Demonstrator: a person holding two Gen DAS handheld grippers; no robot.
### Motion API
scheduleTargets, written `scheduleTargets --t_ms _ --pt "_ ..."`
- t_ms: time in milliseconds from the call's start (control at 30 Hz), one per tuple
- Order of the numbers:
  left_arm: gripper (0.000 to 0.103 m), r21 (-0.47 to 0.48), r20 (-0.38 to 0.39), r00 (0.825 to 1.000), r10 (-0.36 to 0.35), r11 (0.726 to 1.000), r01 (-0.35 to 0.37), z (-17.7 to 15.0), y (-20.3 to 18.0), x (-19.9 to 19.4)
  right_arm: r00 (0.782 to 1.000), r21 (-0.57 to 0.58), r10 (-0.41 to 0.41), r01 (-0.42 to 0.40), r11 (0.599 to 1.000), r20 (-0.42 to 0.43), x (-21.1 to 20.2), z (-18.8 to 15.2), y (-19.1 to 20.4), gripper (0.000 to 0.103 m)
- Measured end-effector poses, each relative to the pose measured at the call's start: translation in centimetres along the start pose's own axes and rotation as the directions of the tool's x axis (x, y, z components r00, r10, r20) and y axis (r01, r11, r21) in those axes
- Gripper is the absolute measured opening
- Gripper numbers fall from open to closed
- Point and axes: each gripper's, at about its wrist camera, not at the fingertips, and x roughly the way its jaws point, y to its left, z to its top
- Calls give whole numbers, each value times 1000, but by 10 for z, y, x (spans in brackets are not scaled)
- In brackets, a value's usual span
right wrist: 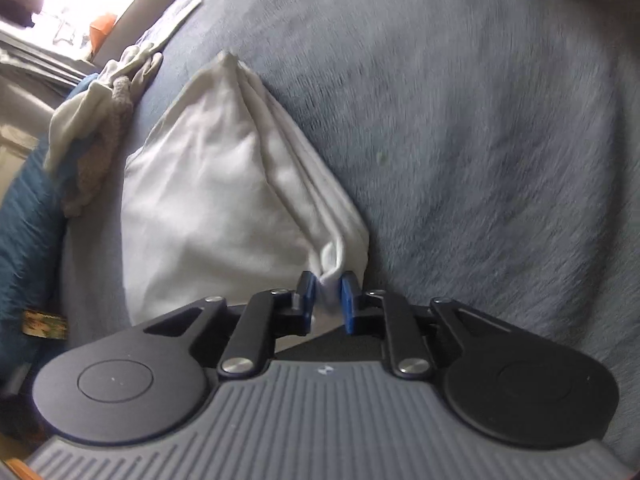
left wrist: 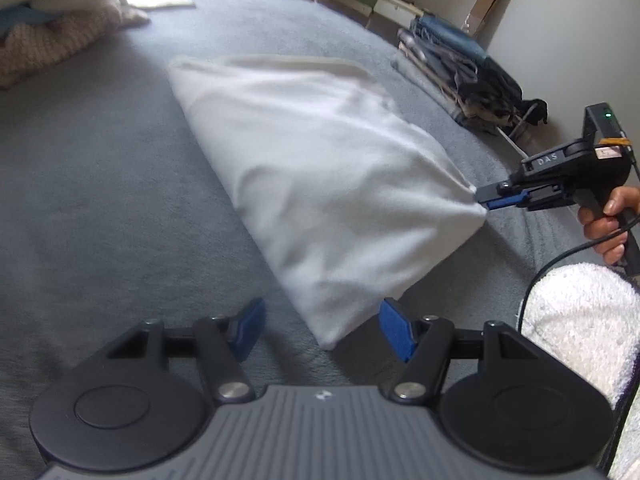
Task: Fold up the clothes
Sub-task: 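Lift the pinched sweatshirt end with the right gripper and fold it over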
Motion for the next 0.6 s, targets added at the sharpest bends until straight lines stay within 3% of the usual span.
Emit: scheduleTargets --t_ms 67,200,333,400,467,500,600 --pt "63 22 58 998 -1 1000 0 4 -1 -13 997 -77 -49 54 996 56 -14 -1 14 18" --pt "61 111 150 988 -44 993 27 17 -14 -22 992 -265 -16 49 963 124 -29 -6 54 18" --pt "58 213 102 994 -47 977 25 13 -31 6 997 -480 -26 55 875 67 0 -14 97 17" --pt "56 242 47 998 -34 970 22 4 -34 25 995 -532 -100 86 843 3 30 -19 102 15" --pt "56 269 35 999 -18 963 8 -6 -38 37 979 -578 -198 140 804 -39 62 -24 102 13" --pt "56 287 44 999 -14 958 1 -7 -40 37 977 -590 -207 140 795 -47 69 -25 101 13" --pt "57 271 44 998 -36 962 23 -7 -36 37 976 -557 -203 129 820 -73 70 -19 97 13"
